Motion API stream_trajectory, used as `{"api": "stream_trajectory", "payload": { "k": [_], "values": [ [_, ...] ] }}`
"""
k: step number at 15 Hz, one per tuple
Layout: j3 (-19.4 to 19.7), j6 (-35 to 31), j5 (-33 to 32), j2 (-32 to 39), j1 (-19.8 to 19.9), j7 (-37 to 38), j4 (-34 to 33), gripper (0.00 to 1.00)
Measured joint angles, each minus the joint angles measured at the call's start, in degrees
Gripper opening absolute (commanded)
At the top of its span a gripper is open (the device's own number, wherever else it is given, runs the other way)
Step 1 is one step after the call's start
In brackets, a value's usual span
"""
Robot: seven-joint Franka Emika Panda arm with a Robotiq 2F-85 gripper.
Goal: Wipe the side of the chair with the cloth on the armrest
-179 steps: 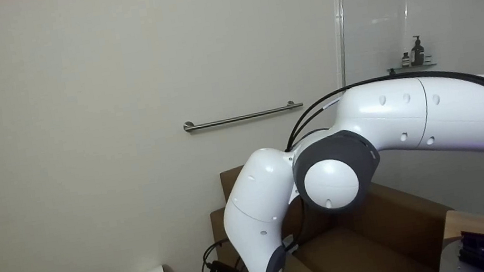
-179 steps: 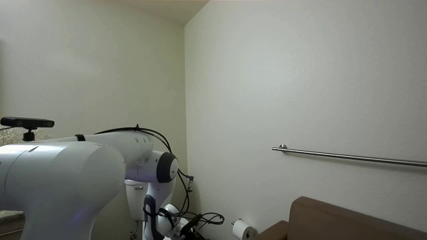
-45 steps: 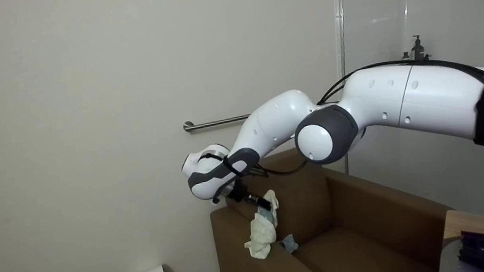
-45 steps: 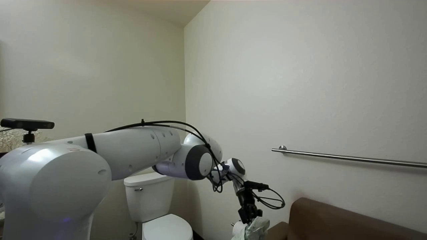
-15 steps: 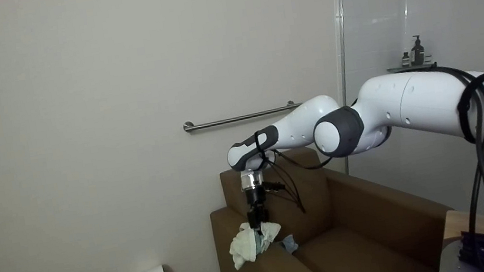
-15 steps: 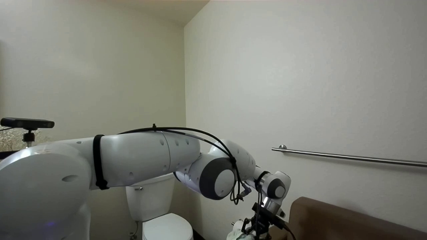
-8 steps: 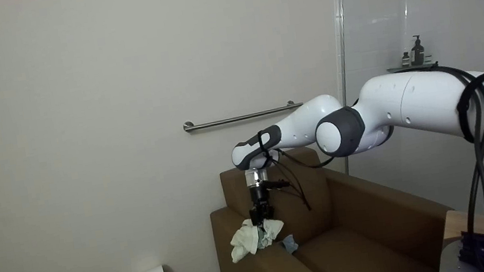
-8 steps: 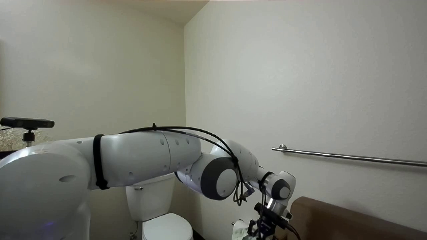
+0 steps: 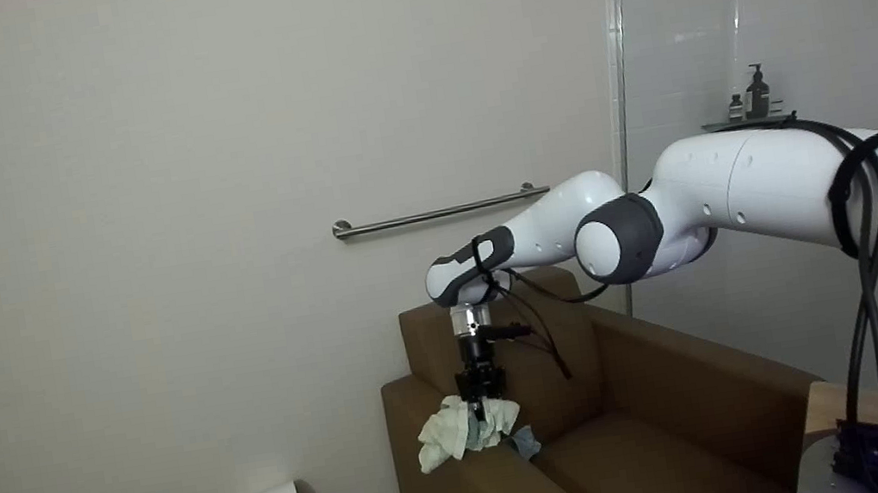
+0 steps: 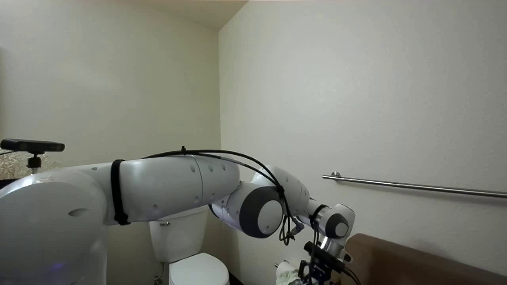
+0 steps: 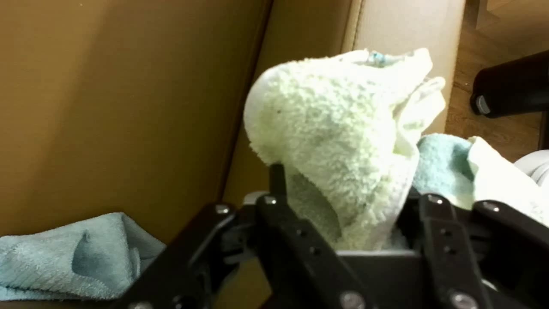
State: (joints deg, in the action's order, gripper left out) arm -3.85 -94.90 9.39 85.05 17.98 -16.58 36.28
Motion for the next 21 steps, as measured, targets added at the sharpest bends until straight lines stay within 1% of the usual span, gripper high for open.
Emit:
{"api": "stream_trajectory", "payload": {
  "k": [1, 2, 3, 5, 11, 14, 17, 19, 21],
  "values": [
    [0.1, 0.0, 0.0, 0.0, -0.1, 0.0, -0.1, 0.93],
    [0.1, 0.0, 0.0, 0.0, -0.3, 0.0, -0.3, 0.98],
    [0.2, 0.0, 0.0, 0.0, -0.5, 0.2, -0.7, 1.00],
    [1.0, 0.0, -0.4, -0.1, -1.2, 1.8, -2.3, 1.00],
    [5.4, 0.7, -3.8, -0.3, -2.8, 11.6, -9.3, 1.00],
    [6.7, 2.5, -6.2, -0.4, -3.6, 14.0, -12.7, 1.00],
    [8.4, 5.4, -9.5, -0.7, -6.7, 15.2, -15.9, 1.00],
    [9.1, 5.7, -10.9, -1.8, -9.0, 15.3, -16.0, 1.00],
    [9.6, 6.6, -11.7, -2.9, -10.5, 15.5, -16.0, 1.00]
  ]
}}
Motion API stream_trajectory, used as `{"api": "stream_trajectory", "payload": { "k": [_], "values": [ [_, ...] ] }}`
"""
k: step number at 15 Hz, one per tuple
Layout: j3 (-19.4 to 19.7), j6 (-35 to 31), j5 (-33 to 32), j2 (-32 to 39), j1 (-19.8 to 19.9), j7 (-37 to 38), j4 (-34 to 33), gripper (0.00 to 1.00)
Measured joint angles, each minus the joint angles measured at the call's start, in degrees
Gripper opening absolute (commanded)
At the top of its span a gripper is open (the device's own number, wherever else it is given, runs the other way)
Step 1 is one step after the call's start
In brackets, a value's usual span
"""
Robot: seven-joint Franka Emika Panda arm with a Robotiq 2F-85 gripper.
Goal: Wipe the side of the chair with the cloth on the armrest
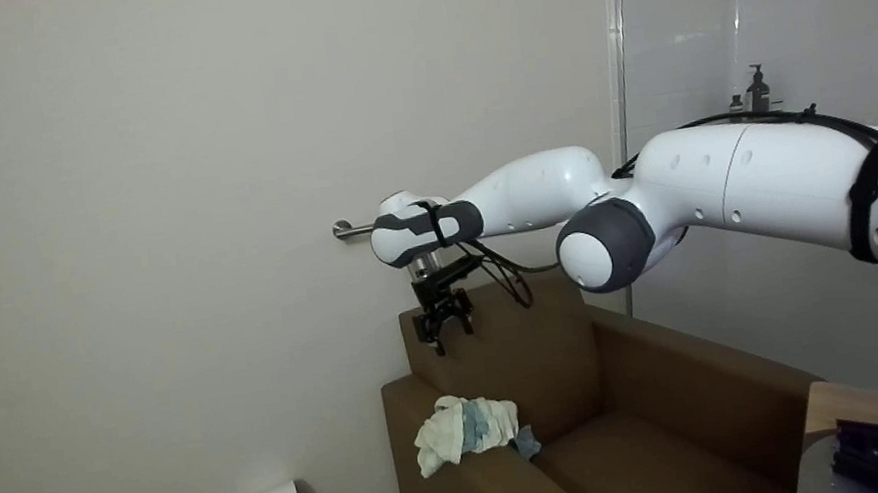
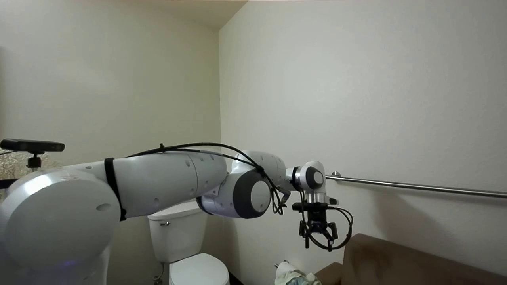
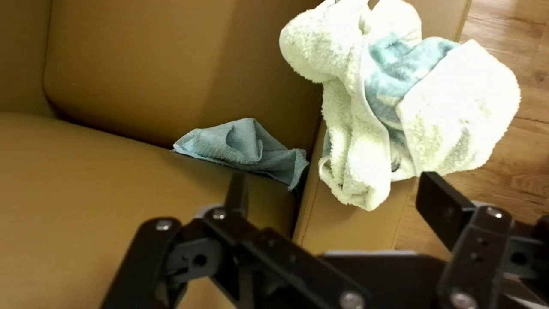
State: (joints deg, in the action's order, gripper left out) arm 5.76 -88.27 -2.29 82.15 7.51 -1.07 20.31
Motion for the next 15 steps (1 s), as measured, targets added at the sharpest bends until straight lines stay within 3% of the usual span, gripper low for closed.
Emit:
{"api": "stream_trajectory", "payload": {
  "k": [3, 15],
  "values": [
    [0.3, 1.6, -0.2, -1.6, -0.2, 0.6, 0.0, 1.00],
    [-0.4, 3.0, -0.1, -7.1, 5.1, 0.9, 0.0, 1.00]
  ]
}}
